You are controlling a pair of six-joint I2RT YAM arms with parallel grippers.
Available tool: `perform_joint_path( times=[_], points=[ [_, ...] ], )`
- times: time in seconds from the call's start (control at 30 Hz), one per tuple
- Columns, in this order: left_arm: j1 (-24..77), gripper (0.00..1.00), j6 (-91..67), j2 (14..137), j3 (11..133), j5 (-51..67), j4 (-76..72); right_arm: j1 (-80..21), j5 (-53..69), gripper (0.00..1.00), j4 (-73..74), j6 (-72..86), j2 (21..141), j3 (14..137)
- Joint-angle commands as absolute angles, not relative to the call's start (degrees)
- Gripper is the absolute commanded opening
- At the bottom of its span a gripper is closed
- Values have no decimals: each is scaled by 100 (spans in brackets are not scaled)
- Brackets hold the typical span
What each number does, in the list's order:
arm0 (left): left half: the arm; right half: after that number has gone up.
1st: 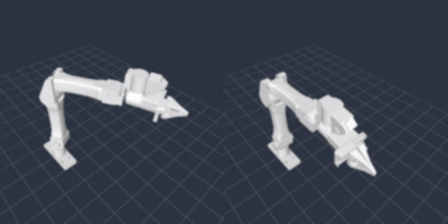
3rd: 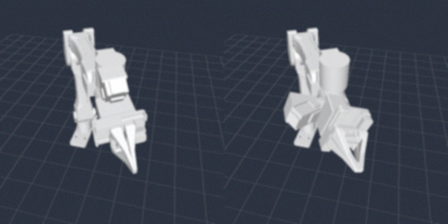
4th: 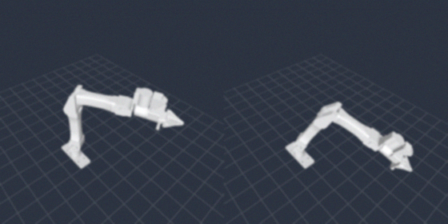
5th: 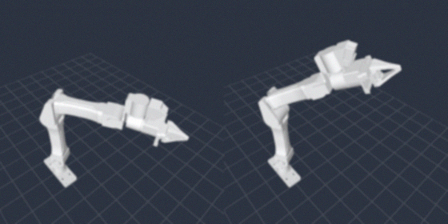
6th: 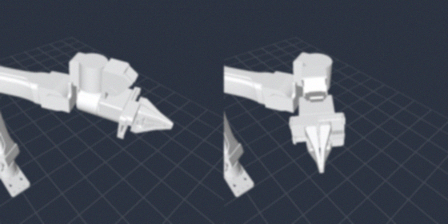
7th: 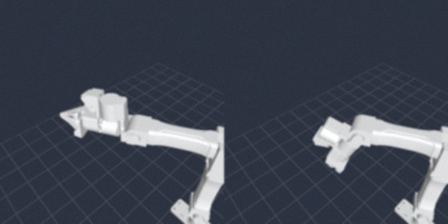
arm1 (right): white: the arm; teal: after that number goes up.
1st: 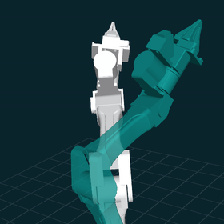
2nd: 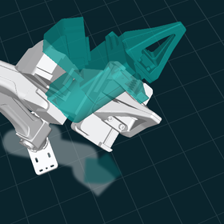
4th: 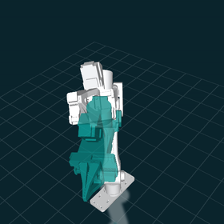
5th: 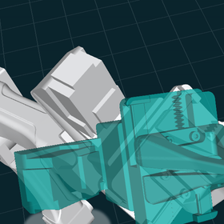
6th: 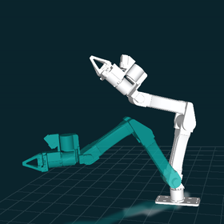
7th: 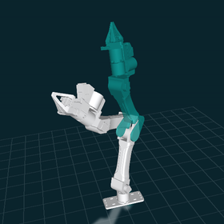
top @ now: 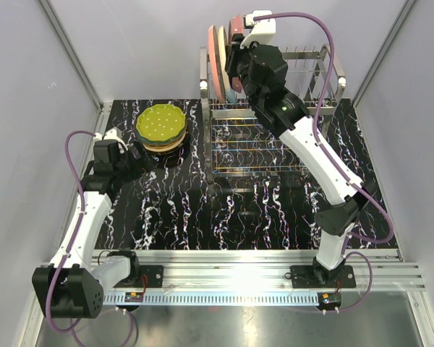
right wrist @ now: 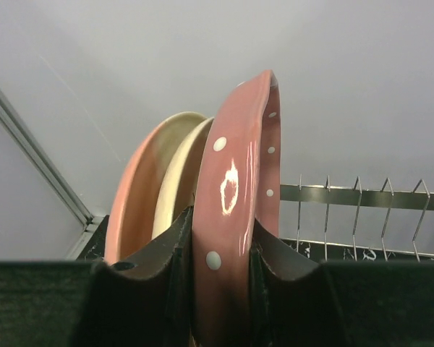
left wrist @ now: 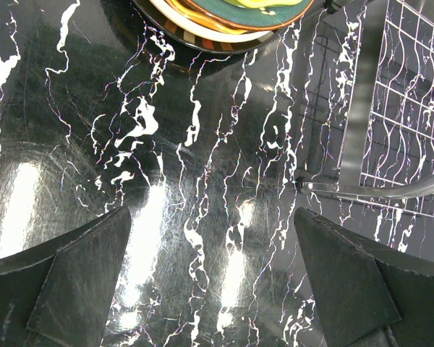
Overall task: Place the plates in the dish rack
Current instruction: Insert the plate into the dish rack
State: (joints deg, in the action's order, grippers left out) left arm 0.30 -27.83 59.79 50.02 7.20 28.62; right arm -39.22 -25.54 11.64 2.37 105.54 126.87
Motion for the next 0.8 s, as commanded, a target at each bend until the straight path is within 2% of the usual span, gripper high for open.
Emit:
perform_joint_path(
  times=[0.0, 0.77],
  points=[
    [9, 99, -2725, 5933, 5071, 870, 2637, -4016, -2443, 0, 44, 70, 10257, 13219],
    [0, 99, -2733, 5941, 5080, 932, 2619, -3999, -2891, 0, -475, 35, 9932, 11971]
  ],
)
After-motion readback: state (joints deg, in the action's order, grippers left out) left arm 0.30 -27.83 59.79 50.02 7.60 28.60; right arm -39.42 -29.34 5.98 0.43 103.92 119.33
